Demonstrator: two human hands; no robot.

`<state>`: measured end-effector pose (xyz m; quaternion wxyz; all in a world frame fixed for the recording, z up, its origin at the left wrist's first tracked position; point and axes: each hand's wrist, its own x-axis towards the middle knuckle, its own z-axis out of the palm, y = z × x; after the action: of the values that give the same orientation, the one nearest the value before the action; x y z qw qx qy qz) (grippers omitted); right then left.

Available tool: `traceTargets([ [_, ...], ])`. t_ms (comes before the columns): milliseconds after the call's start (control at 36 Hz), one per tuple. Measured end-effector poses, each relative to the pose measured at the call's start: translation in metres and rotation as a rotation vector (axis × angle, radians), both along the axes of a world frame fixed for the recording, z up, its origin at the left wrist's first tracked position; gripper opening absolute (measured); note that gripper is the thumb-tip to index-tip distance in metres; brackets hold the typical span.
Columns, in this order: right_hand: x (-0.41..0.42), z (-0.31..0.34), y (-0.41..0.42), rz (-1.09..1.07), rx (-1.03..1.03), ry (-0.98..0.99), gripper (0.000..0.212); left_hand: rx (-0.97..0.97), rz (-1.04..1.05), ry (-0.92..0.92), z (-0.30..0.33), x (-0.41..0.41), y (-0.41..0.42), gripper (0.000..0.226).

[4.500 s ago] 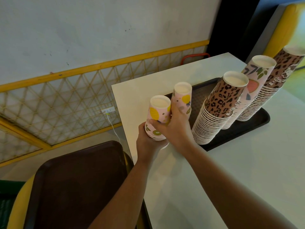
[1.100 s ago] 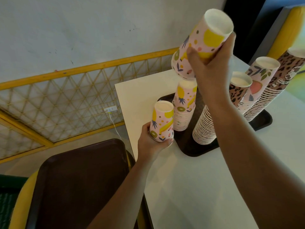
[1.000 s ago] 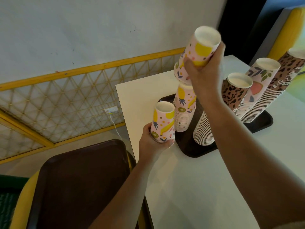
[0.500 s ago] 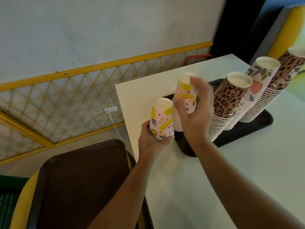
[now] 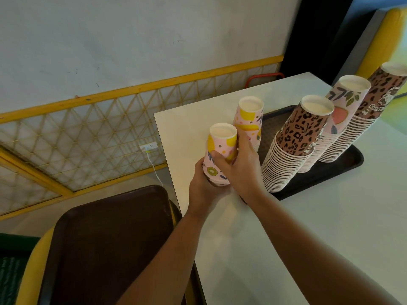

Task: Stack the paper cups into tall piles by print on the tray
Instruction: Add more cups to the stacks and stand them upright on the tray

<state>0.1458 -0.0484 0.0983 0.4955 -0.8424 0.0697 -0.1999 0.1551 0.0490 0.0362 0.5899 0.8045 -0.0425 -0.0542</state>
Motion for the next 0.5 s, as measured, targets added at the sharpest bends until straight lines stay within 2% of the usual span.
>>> traceTargets([
  [250,0.008,0.027,-0.008,-0.03,-0.022,-0.103,0.071,0.005,0.029,-0.025,-0.006,-0.003,0.001,0.077],
  [389,0.019,0.072,-0.015,-0.072,0.04,-0.338,0.071,-0.012,0.028,-0.042,-0.004,-0.003,0.001,0.083],
  [500,0.035,0.099,-0.026,-0.17,0.059,-0.522,0.07,-0.008,0.018,-0.05,-0.006,-0.003,0.001,0.078],
])
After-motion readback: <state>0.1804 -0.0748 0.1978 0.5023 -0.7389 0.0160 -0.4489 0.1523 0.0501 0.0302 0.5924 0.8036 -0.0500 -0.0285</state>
